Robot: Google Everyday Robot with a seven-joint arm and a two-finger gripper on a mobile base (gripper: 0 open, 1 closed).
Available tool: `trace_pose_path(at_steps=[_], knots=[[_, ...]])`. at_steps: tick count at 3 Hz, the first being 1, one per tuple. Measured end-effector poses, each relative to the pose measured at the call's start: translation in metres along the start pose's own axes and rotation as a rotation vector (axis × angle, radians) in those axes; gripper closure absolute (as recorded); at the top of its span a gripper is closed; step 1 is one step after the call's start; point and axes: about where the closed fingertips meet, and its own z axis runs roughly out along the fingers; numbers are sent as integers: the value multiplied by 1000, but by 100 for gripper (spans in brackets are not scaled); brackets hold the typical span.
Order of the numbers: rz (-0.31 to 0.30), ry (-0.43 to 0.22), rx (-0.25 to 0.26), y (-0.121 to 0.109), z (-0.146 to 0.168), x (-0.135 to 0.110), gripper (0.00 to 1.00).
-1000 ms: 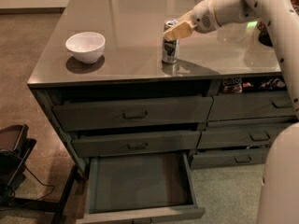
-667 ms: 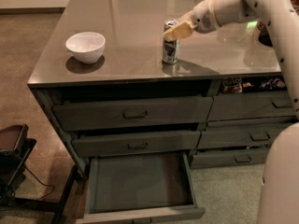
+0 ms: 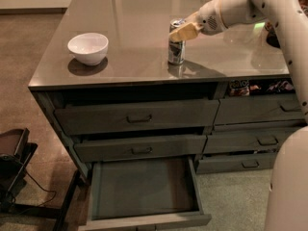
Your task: Pick redbull can from bottom drawer and place on counter
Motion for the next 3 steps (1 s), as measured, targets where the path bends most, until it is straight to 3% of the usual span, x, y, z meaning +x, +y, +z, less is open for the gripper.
trace_pose_path(at_steps=[1,2,3], knots=[[0,0,0,0,0,0,12],[0,0,0,0,0,0,0],[0,0,0,0,0,0,0]])
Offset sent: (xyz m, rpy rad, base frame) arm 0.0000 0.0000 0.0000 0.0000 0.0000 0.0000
